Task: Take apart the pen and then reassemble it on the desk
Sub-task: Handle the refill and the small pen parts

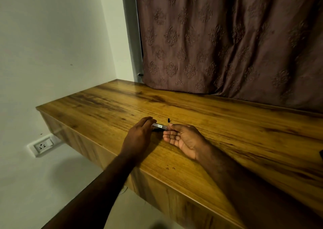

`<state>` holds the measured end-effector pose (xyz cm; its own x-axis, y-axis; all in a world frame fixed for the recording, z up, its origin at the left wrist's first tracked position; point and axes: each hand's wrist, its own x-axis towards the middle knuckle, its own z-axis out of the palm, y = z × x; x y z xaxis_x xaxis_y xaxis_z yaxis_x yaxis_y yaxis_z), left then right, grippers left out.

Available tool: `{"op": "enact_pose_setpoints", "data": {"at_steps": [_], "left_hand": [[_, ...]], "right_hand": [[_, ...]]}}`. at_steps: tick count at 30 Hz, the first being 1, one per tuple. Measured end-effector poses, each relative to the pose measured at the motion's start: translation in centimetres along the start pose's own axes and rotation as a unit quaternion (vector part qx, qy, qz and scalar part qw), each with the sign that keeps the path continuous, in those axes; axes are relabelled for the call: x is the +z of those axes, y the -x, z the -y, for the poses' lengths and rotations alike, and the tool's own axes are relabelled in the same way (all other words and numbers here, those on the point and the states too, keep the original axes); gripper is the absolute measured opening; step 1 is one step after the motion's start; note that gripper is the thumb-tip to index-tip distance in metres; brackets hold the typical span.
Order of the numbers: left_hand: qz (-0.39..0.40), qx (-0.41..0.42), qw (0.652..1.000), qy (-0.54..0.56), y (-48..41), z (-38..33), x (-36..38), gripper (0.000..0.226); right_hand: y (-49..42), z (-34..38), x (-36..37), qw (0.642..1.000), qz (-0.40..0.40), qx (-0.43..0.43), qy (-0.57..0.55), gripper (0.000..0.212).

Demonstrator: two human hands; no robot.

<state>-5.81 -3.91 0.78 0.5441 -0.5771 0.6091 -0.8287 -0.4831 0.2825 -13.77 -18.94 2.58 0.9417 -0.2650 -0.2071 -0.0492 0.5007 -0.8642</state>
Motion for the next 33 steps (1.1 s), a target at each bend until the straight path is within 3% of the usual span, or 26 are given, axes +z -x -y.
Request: {"op": "enact_pose_setpoints", "data": {"at_steps": [13,27,33], "left_hand": [[-0.015,-0.018,1.0,0.018,0.0,-1.1,-0.8,0.061],[-0.007,-0.02,1.0,0.007,0.0,-0.8,-0.5,0.054],[-0.003,-0.016,1.0,0.004,0.0,-0.5,-0.3,0.049]], "right_hand": [[0.1,-0.2,-0.3,0.998,0.013,-0.015,0.059,0.017],[0.2,-0.2,-0.3,0.994,-0.001,-0.037,0.105,0.008],[0.1,-0.2,-0.4,0.994,0.001,-0.038,0.106,0.015]]}}
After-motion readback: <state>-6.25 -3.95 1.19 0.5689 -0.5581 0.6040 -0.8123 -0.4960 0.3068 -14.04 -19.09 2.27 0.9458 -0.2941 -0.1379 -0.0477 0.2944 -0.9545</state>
